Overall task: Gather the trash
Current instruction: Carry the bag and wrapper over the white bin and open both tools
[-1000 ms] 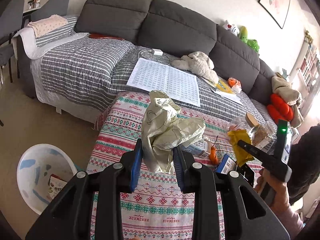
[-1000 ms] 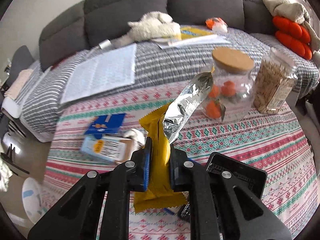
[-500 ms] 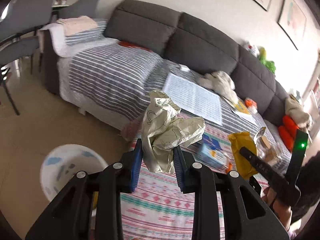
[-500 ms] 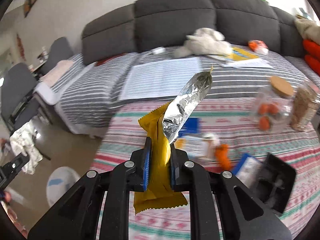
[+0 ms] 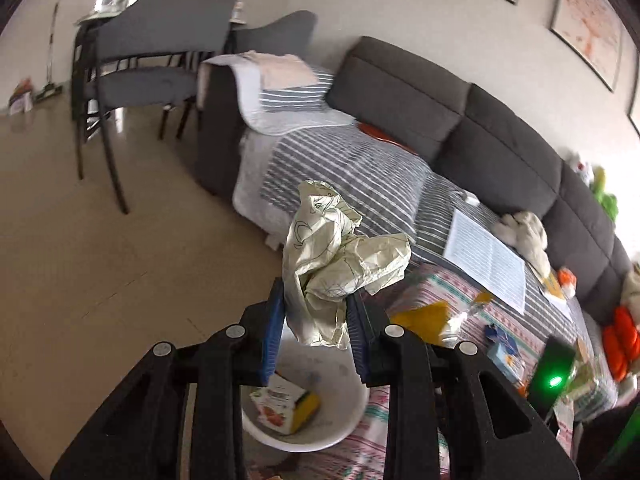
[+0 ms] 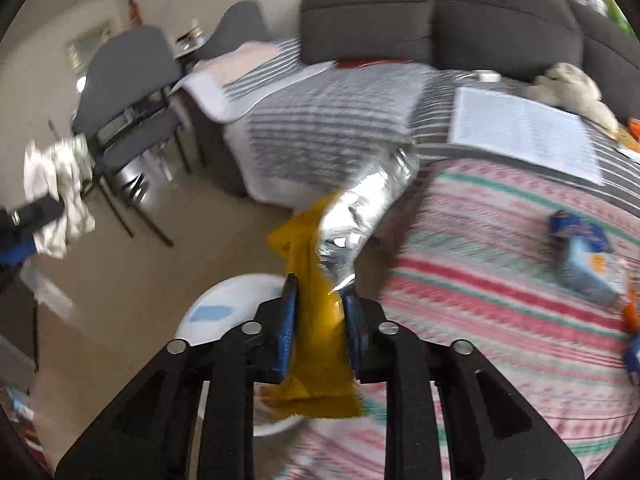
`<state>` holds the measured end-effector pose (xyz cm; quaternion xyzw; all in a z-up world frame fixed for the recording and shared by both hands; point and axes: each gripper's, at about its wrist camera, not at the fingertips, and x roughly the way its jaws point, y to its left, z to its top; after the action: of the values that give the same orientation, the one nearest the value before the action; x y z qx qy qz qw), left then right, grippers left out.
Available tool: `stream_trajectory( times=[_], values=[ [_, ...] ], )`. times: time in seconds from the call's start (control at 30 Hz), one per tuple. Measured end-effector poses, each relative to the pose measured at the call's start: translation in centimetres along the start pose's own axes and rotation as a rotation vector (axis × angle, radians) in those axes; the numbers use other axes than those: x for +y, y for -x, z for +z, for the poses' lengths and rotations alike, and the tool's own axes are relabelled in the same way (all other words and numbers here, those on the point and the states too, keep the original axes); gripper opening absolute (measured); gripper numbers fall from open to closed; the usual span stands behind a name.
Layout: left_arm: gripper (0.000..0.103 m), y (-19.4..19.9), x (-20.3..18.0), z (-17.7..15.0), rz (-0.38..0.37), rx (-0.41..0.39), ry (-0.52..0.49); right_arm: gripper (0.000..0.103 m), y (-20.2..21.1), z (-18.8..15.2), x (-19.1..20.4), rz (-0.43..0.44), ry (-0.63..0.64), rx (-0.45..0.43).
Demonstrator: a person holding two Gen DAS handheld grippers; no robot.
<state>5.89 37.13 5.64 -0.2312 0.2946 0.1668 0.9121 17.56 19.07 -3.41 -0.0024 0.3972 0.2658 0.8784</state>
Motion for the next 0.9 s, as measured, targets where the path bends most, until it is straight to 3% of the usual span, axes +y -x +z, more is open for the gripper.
stream_trajectory(
  times=[0.1,0.2,0.37,0.6,0.73,0.83,0.9],
  values=[
    [0.030,0.2,1.5,0.3,0.010,-0.002,0.021,0.046,-1.0,-0.2,1.6,0.011,0.012,0.015],
    [0.030,-0.1,2.0,0.5,0.017,0.003,0.027,0.059,-1.2,-0.2,2.2,0.000,0.004,0.015],
    [0.030,-1.0,1.8,0.2,0.026,0.036,0.018,0.070,-0.4,0.4,1.4,-0.049,-0.011,-0.015],
    [0.034,-2.5,0.3,-0.5,0.040,0.082,-0.037,0.075,1.2,0.8,-1.2,-0.143,-0.019,-0.065],
    [0.034,-3.9,-0.5,-1.1,0.066,0.129,-0.068,0.091,2.9,0.7,-2.7,-0.240,-0.024,-0.135],
    [0.035,-5.2,-1.4,-1.7,0.066,0.169,-0.087,0.092,3.9,0.5,-4.2,-0.273,-0.030,-0.153],
    [0.047,-6.0,-1.8,-2.1,0.080,0.196,-0.089,0.093,4.6,0.3,-5.3,-0.290,-0.037,-0.155]
  ],
)
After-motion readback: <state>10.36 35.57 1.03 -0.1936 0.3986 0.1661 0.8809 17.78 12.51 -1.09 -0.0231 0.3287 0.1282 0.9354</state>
